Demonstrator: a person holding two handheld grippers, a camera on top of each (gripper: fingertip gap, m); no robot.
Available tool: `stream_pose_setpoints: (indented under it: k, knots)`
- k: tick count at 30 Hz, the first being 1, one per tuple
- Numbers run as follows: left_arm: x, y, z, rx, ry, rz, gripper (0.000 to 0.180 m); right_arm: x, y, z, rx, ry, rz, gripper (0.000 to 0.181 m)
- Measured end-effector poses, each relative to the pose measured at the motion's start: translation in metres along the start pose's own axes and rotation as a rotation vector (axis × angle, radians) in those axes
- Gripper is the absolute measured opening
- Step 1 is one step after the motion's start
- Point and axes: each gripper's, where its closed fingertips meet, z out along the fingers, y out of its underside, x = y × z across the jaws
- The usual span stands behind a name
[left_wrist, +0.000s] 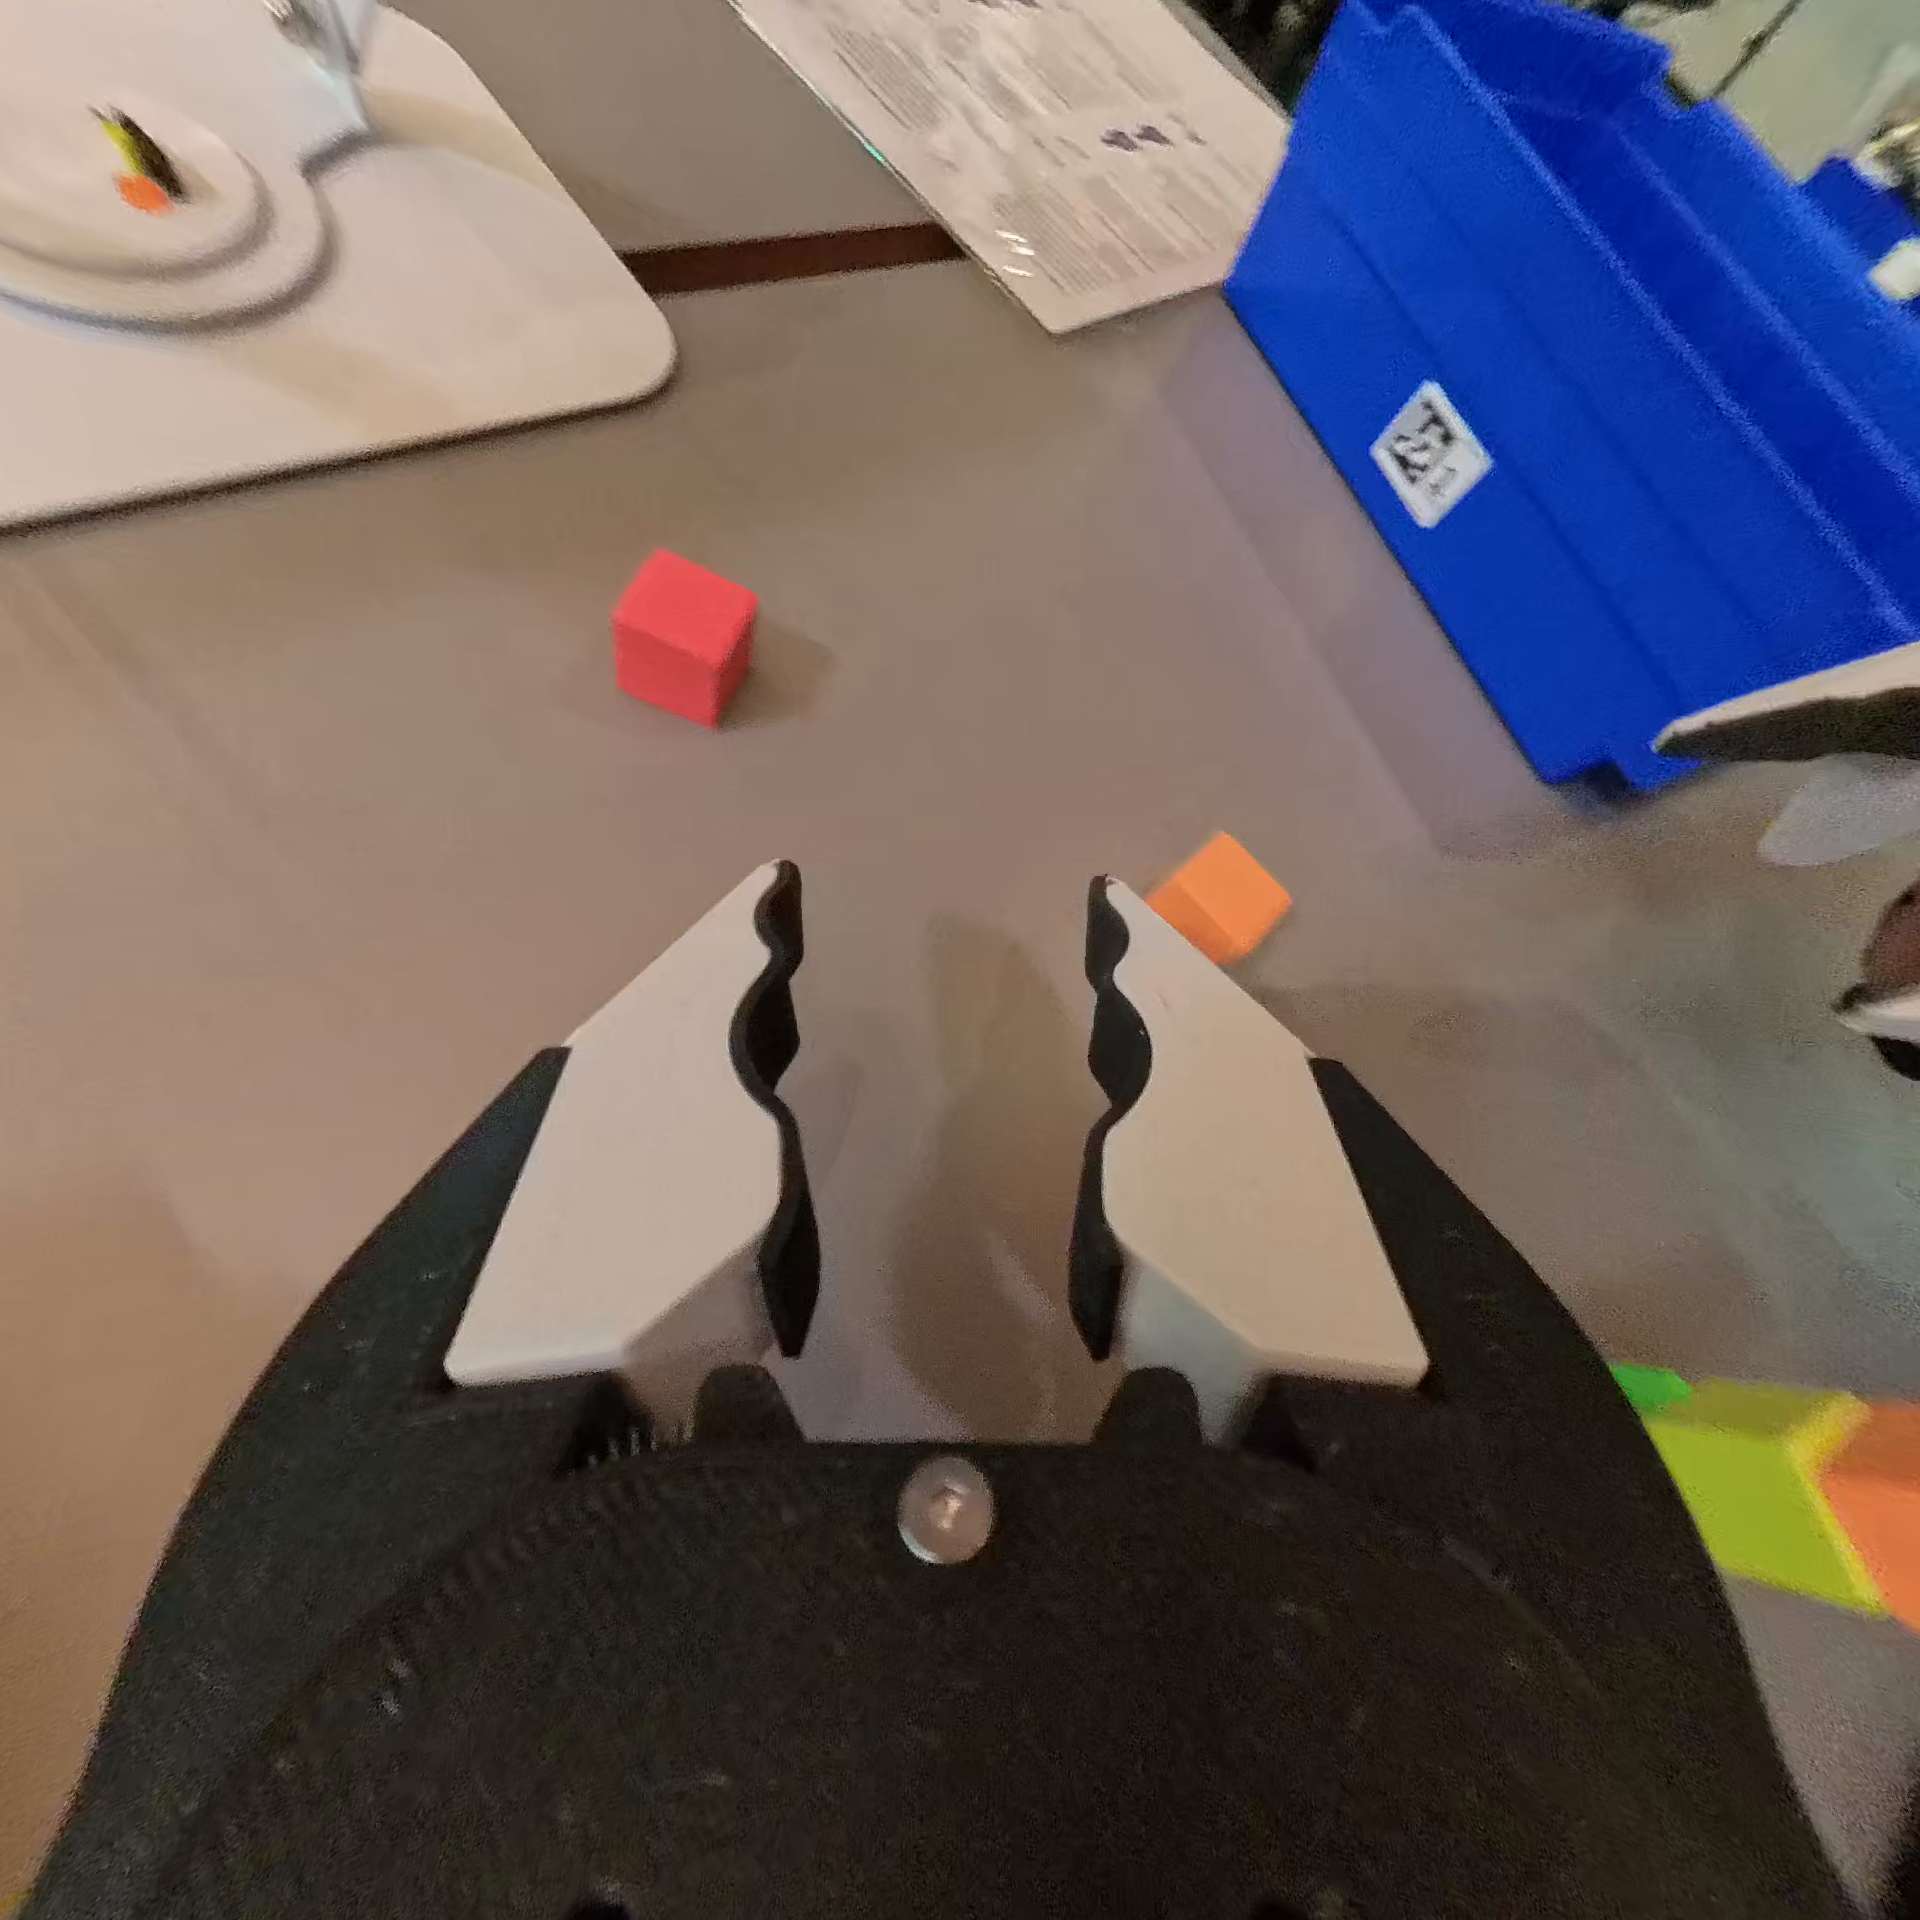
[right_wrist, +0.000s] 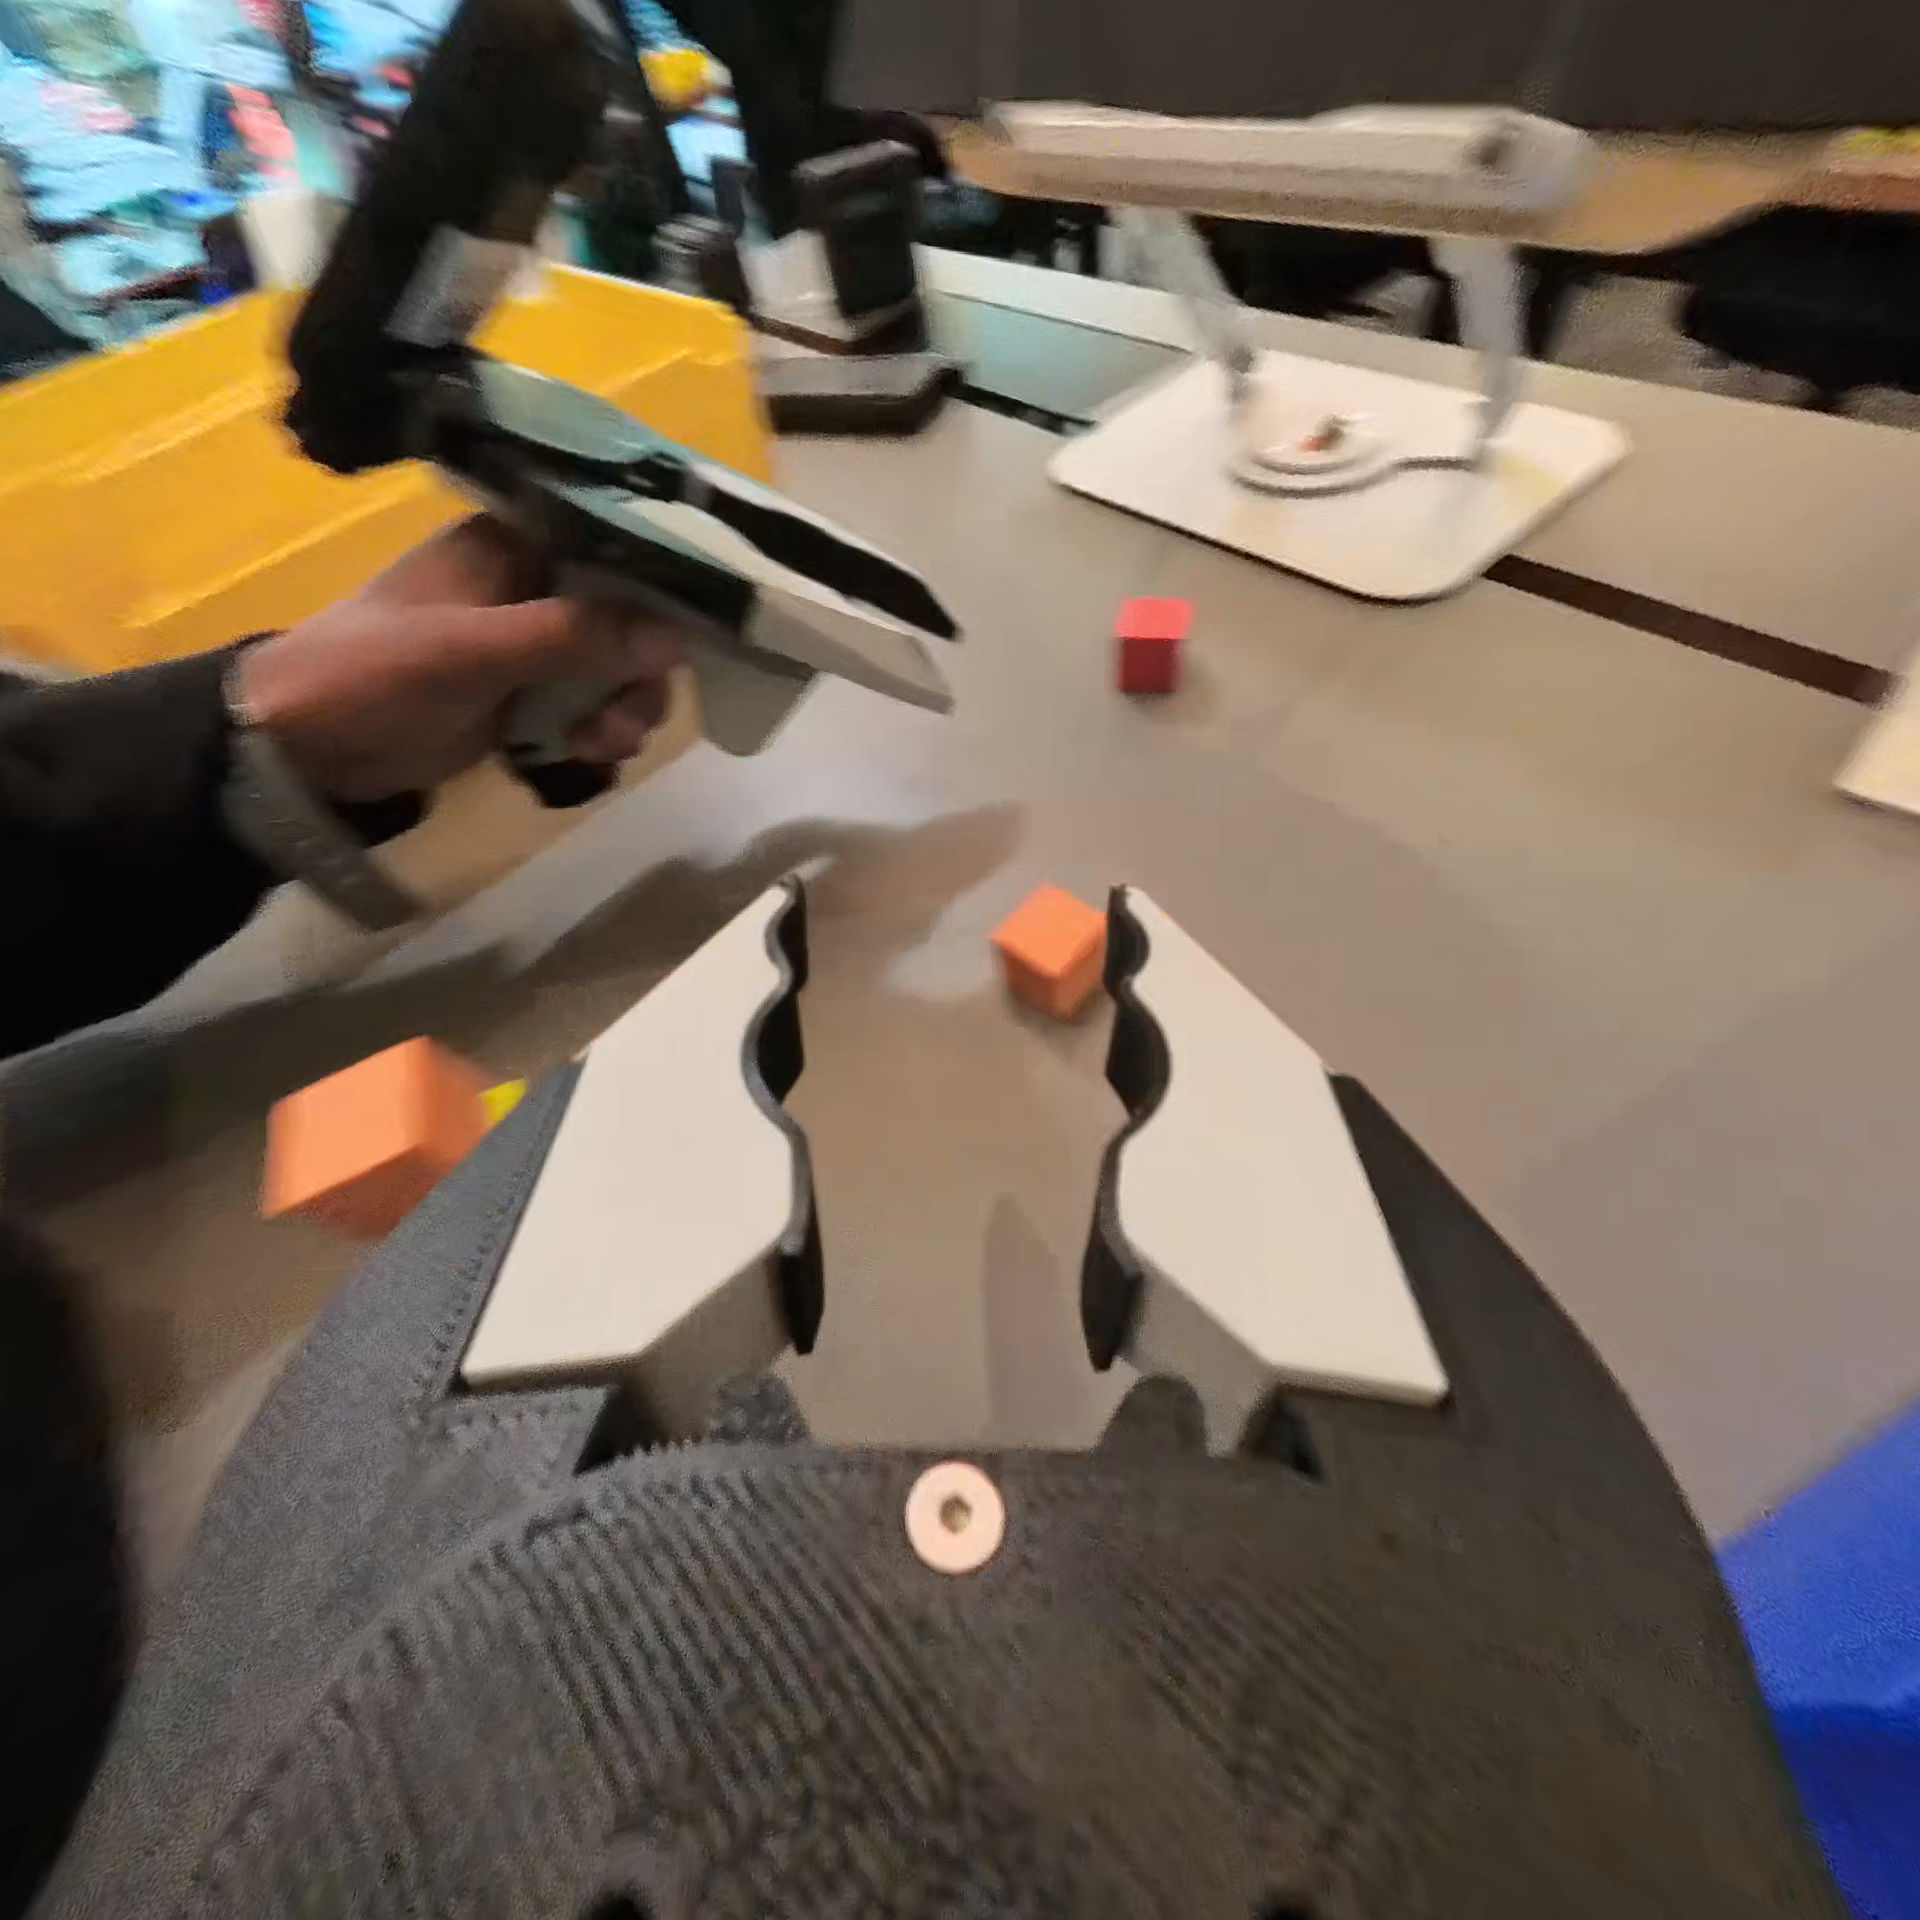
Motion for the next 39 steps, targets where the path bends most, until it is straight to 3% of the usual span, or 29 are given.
stream_pose_setpoints:
  k: [5,9,10,12,18,21,23,28,32,39]
  knots:
    - [-0.046,-0.017,0.039,-0.066,-0.183,0.055,0.056,0.033,0.026,0.053,-0.162,0.062,0.027,0.063]
    - [-0.067,-0.030,0.064,-0.085,-0.229,0.067,0.051,0.043,0.056,0.079,-0.313,0.109,-0.068,0.062]
    - [-0.066,-0.028,0.069,-0.106,-0.211,0.067,0.048,0.046,0.063,0.080,-0.346,0.126,-0.079,0.056]
    - [-0.057,-0.021,0.075,-0.166,-0.138,0.080,0.025,0.046,0.069,0.077,-0.379,0.126,-0.077,0.030]
    - [0.007,-0.032,0.018,-0.089,0.047,0.112,0.025,0.025,0.030,0.034,-0.190,0.064,-0.018,0.030]
    - [0.062,-0.030,-0.033,-0.024,0.217,0.189,0.025,-0.022,0.002,-0.001,-0.075,-0.127,-0.040,0.030]
    - [0.075,-0.022,-0.058,-0.015,0.203,0.238,0.025,-0.061,-0.010,-0.025,-0.036,-0.270,-0.080,0.030]
    - [0.072,0.024,-0.073,-0.114,0.159,0.186,0.025,-0.104,0.003,-0.041,-0.143,-0.334,-0.183,0.030]
    - [0.095,0.027,-0.085,-0.069,0.220,0.138,0.025,-0.108,0.022,-0.029,-0.225,-0.296,-0.250,0.031]
    - [0.145,0.025,-0.110,-0.086,0.286,0.304,0.025,-0.107,0.028,-0.027,-0.246,-0.252,-0.243,0.053]
